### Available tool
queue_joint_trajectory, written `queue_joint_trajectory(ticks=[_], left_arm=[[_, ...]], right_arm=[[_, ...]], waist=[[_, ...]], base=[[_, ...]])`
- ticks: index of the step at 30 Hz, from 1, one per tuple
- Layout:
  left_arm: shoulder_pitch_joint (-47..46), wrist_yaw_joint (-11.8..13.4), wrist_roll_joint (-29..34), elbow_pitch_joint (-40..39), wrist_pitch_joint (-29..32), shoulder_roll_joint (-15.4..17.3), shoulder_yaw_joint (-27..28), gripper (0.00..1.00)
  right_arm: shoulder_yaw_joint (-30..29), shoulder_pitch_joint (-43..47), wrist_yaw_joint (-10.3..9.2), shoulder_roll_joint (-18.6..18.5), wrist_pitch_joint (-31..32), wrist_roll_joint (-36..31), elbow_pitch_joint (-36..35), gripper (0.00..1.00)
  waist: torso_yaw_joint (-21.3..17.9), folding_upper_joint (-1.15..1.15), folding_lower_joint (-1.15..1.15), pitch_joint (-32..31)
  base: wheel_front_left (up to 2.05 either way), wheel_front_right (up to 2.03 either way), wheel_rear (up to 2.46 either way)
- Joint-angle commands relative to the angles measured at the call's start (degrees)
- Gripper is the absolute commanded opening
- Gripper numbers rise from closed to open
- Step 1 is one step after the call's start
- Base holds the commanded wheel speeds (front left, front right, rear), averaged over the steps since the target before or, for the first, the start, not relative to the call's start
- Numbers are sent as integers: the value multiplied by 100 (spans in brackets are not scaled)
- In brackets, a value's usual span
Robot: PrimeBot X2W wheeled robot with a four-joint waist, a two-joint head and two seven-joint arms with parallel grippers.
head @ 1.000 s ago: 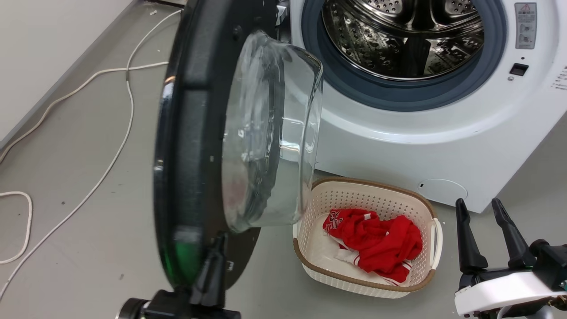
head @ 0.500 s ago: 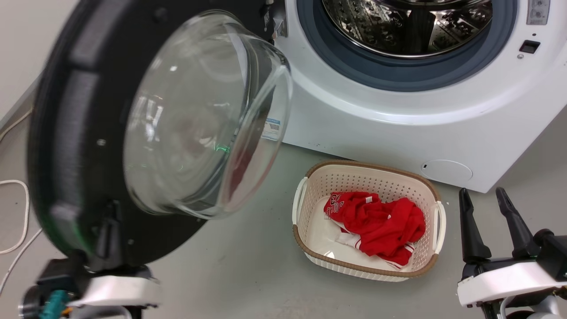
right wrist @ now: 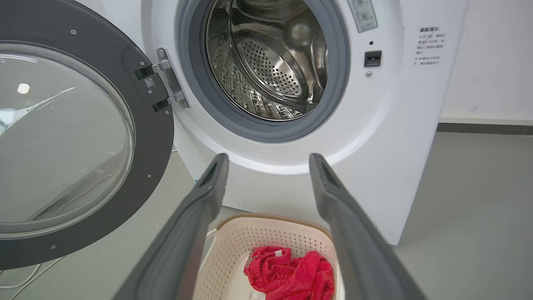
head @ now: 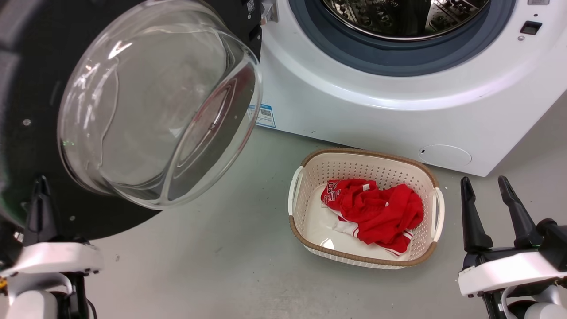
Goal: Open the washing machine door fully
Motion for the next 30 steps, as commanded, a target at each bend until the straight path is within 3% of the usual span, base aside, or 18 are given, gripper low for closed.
queue_joint_trajectory(ticks=[1,8,14,22,30], left_arm=[[-157,-22,18,102,-11,76,98,0],[-506,-205,80,659,-11,253,411,0],[-377,-295,205,708,-12,170,578,0],[405,-279,548,-126,-12,-182,667,0],[1184,-231,947,-1135,-12,-696,219,0]], right_arm=[[7,-117,-2,8,-6,-48,-3,100],[4,-146,-2,8,-35,-50,26,100],[52,-138,-2,8,-99,-17,127,100],[20,-30,-3,8,-245,-15,246,100],[-18,31,-2,8,-360,-61,312,100]], waist=[[-16,0,0,19],[-80,0,0,47],[-155,0,0,-67],[-317,0,0,-304],[-542,0,0,-507]], base=[[0,0,0],[0,0,0],[0,0,0],[0,0,0],[0,0,0]])
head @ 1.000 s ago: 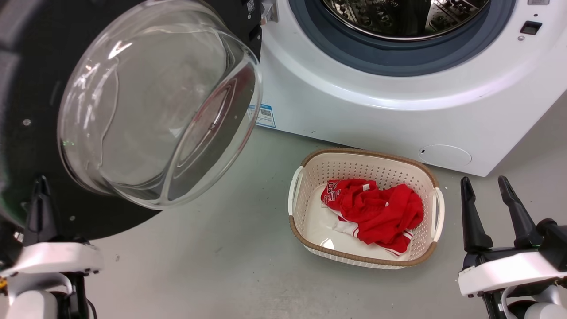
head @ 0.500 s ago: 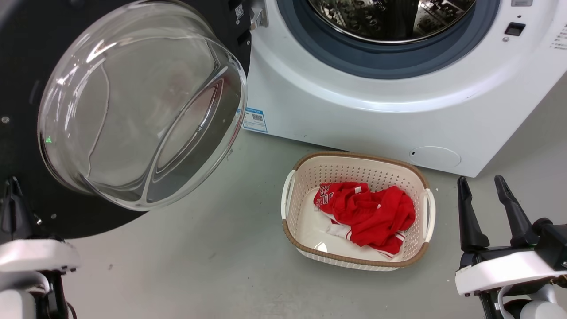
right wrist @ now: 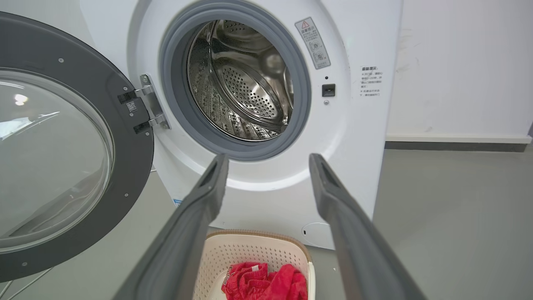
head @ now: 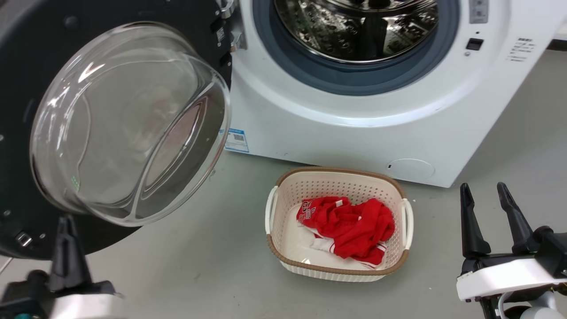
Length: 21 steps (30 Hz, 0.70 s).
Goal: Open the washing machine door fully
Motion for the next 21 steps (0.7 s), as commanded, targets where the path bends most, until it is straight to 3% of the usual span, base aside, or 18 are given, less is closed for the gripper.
queue_joint_trajectory(ticks=[1,4,5,6,7,8,21], left_arm=[[123,5,83,-127,-12,-93,-135,0],[240,-49,189,-268,-11,-205,-400,0],[266,-77,186,-275,4,-241,-483,14],[260,-98,169,-295,5,-278,-561,35],[255,-126,168,-298,5,-304,-643,82],[246,-155,169,-298,4,-335,-715,100],[-388,-169,430,-55,-3,-453,-1316,100]], right_arm=[[-3,35,-2,8,-40,-17,29,100],[9,83,-2,8,-52,-30,58,100],[19,88,-2,8,-59,-40,63,100],[31,93,-2,8,-67,-50,65,100],[41,96,-2,8,-70,-63,65,100],[42,104,-2,8,-78,-59,66,100],[-11,143,-3,8,-77,-193,-158,100]], waist=[[-93,0,0,-71],[-202,0,0,-146],[-250,0,0,-176],[-290,0,0,-198],[-337,0,0,-219],[-382,0,0,-239],[-822,0,0,-340]], base=[[0,0,0],[0,0,0],[0,0,0],[0,0,0],[0,0,0],[0,0,0],[0,0,0]])
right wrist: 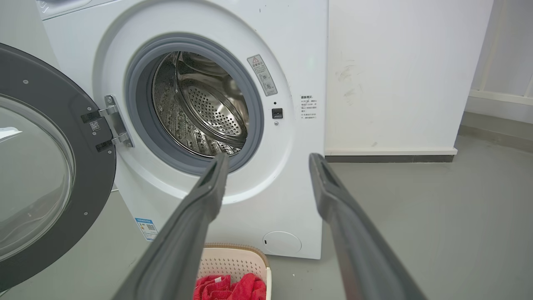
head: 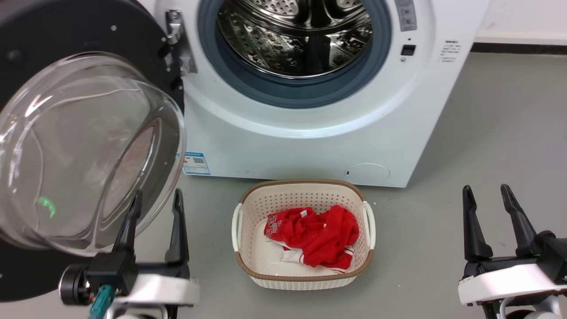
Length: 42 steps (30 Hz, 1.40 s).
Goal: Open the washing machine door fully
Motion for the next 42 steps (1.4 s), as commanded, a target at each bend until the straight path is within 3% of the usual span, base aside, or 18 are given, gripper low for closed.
queue_joint_trajectory(ticks=[1,8,15,37,38,42], left_arm=[[-134,-12,31,44,-5,1,-23,100],[-603,55,-1,447,-10,0,51,100],[-492,29,-9,654,-12,26,126,100],[-480,-116,35,865,-13,-26,228,100],[-464,-107,33,856,0,-26,228,0],[-530,-136,-238,1013,127,-43,322,0]], right_arm=[[-7,10,-2,7,-5,-43,-41,100],[34,77,-2,8,17,-153,-75,100],[82,136,-2,7,23,-139,-71,100],[64,134,-2,8,-5,25,18,100],[64,128,0,0,25,8,15,0],[108,159,1,1,28,306,82,0]], waist=[[-43,0,0,-5],[-278,0,0,-65],[-393,0,0,-125],[-444,0,0,-171],[-444,0,0,-170],[-444,0,0,-173]], base=[[0,0,0],[0,0,0],[0,0,0],[0,0,0],[0,0,0],[0,0,0]])
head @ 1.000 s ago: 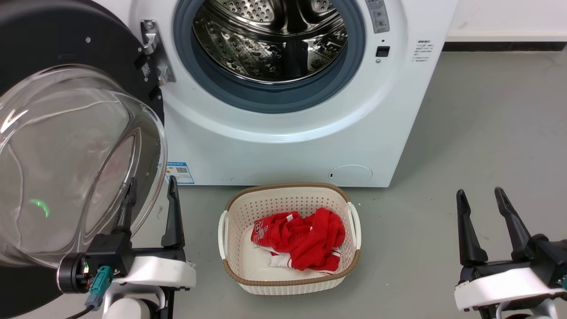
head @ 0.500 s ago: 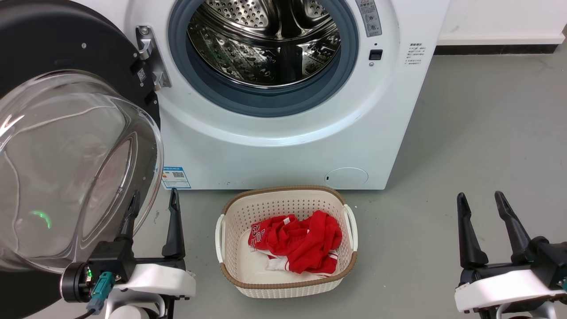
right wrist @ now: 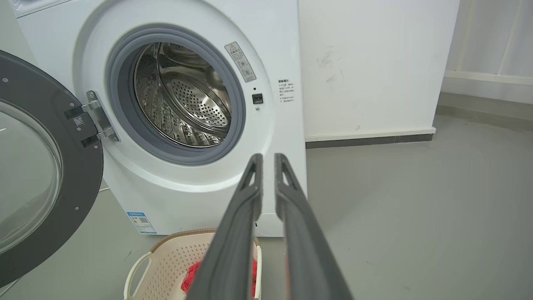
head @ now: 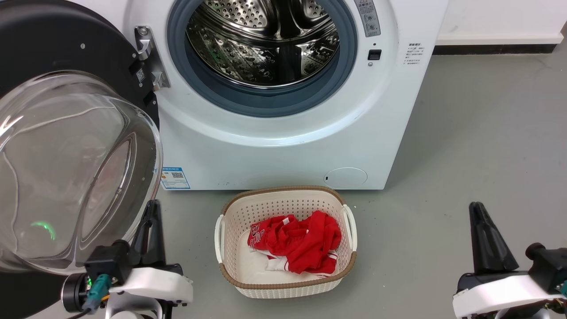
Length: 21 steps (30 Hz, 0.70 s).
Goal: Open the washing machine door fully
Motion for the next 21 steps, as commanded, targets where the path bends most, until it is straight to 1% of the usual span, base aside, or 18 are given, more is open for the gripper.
queue_joint_trajectory(ticks=[1,9,21], left_arm=[[-140,-28,-262,-21,83,14,82,0],[-133,-107,-1189,19,298,-6,119,0],[-143,-213,-2385,86,564,-34,174,0]], right_arm=[[14,-65,0,-5,12,307,-57,0],[19,-201,0,-77,143,1289,164,0],[35,-344,-1,-132,296,2525,418,0]], waist=[[2,0,0,-3],[3,0,0,-15],[3,0,0,-32]], base=[[0,0,0],[0,0,0],[0,0,0]])
